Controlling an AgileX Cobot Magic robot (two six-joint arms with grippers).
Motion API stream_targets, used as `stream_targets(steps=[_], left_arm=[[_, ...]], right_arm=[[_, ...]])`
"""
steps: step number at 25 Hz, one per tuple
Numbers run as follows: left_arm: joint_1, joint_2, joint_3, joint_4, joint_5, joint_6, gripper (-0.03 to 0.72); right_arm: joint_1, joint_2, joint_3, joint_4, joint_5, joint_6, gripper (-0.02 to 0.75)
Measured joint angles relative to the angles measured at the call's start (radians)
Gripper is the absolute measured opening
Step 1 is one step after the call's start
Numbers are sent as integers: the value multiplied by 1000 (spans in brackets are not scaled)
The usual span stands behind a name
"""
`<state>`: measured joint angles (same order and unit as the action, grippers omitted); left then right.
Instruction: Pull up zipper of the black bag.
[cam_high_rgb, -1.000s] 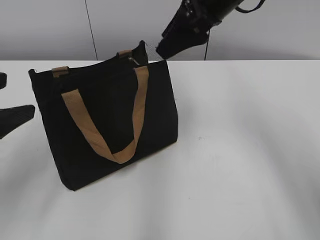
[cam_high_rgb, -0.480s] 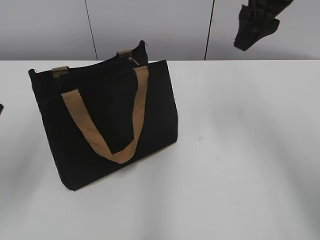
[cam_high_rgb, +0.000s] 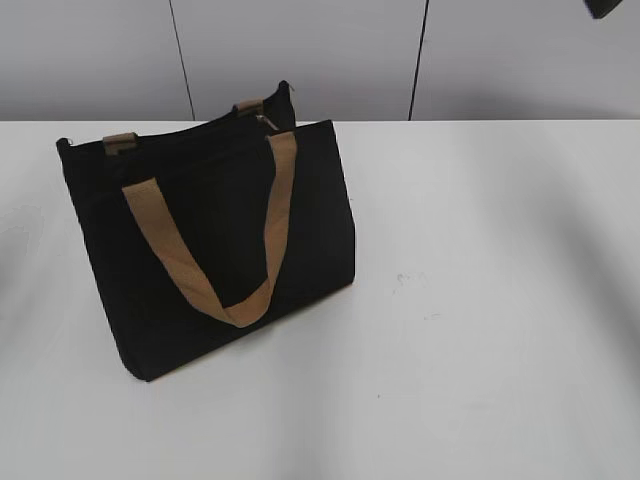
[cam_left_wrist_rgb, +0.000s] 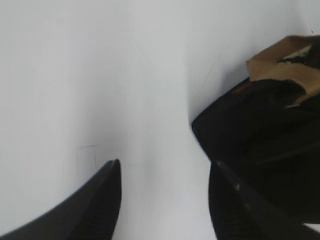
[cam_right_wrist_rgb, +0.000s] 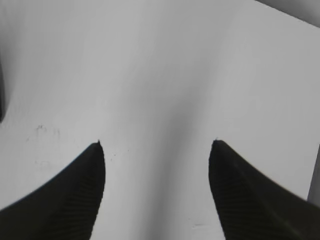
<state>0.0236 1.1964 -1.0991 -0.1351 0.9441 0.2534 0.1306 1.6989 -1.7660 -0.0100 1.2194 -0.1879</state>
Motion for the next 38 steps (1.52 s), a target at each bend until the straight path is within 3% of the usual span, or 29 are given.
stream_targets(steps=[4, 9, 16, 28, 33, 38], left_arm=[[0, 4, -38, 18, 31, -76, 418], [0, 5, -38, 29, 166, -94, 418], [0, -58, -26, 38, 252, -93, 418], [0, -565, 357, 23, 203, -88, 418], [0, -792, 510, -3, 202, -57, 418], [0, -1002, 542, -47, 189, -4, 418]], right_arm=[[-92, -75, 0, 64, 0, 10, 505], [-123, -191, 37, 75, 0, 10, 505], [-124, -434, 351, 86, 0, 2, 505], [-124, -1003, 1066, 96, -105, -7, 505], [-124, -1166, 1220, 102, -106, -8, 505], [-124, -1286, 1276, 111, -113, -9, 505]])
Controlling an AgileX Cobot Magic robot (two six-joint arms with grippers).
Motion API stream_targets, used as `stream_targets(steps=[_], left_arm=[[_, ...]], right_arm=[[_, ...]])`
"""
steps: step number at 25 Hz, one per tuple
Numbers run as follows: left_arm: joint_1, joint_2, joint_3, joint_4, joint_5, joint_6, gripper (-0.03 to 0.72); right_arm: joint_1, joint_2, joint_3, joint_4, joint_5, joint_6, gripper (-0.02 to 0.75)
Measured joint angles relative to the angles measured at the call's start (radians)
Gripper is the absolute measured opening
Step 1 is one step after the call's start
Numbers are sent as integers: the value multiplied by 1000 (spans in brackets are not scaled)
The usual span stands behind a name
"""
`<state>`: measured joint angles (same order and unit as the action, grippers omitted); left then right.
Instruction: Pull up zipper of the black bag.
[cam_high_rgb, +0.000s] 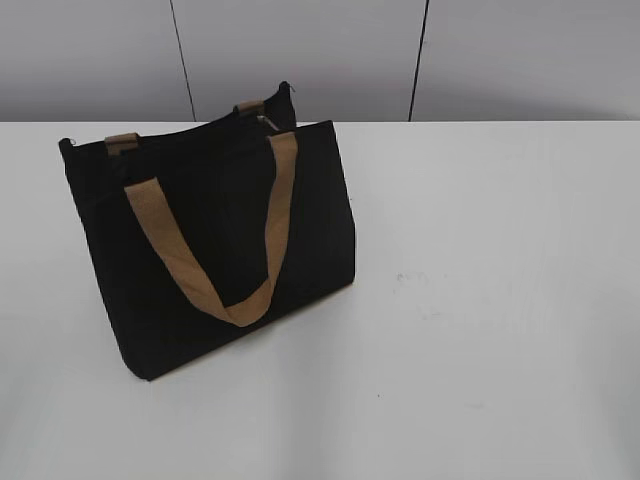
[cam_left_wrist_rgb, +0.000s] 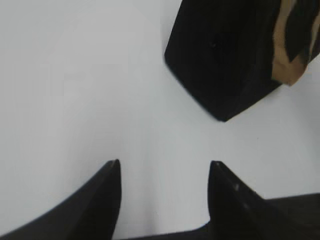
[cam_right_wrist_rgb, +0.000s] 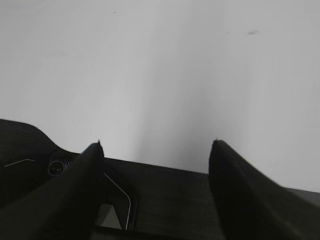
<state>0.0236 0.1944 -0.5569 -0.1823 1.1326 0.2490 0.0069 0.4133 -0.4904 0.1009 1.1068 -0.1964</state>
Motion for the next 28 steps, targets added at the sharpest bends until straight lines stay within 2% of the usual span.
stream_targets(steps=[5, 15, 22, 28], left_arm=[[0, -192, 21, -43, -33, 39, 416], [0, -202, 26, -48, -43, 45, 415], [-59, -203, 26, -49, -43, 46, 412], [-63, -204, 26, -49, -44, 46, 411]], right_arm=[[0, -86, 3, 12, -7, -7, 505], [0, -408, 5, 40, -7, -26, 505], [0, -420, 5, 50, -7, -32, 505], [0, -420, 5, 51, -7, -34, 505]])
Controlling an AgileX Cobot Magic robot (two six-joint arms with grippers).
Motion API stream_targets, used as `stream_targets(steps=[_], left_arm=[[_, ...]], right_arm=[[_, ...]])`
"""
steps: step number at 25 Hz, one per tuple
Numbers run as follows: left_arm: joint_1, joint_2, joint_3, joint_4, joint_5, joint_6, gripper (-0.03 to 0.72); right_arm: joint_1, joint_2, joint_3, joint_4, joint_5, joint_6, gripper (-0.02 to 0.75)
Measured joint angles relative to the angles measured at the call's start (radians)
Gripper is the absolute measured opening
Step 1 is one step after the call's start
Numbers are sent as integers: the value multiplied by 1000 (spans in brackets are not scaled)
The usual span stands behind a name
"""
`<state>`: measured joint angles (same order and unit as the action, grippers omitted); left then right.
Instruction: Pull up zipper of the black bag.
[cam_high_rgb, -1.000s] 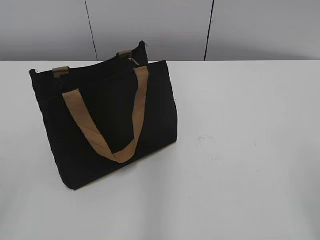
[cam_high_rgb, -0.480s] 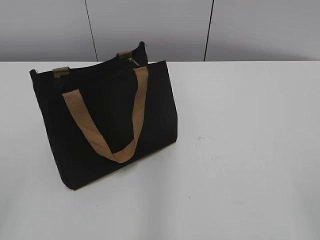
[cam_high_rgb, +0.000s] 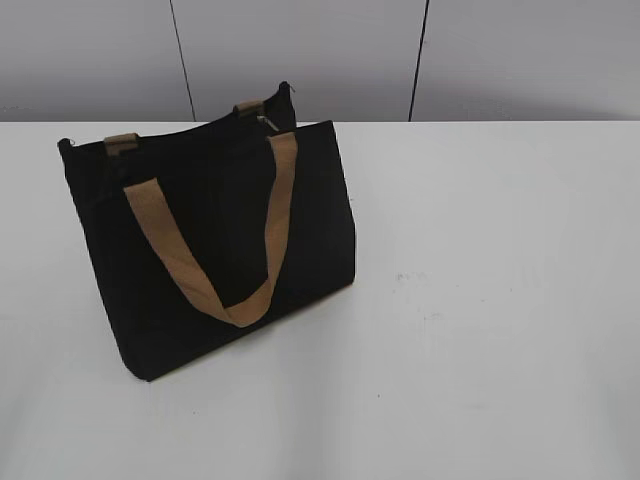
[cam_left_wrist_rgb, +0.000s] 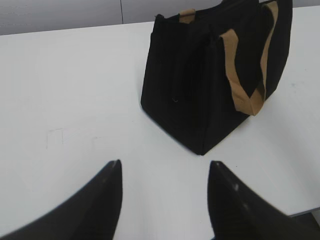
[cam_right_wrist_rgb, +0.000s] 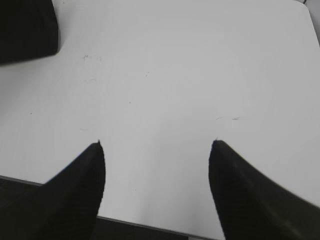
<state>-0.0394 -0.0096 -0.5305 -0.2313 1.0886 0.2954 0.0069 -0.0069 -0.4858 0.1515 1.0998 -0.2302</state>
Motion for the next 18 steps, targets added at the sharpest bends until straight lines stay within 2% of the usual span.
stream_targets(steps=[18], left_arm=[[0, 0, 0, 0, 0, 0, 397]], right_arm=[[0, 0, 0, 3, 0, 0, 505]])
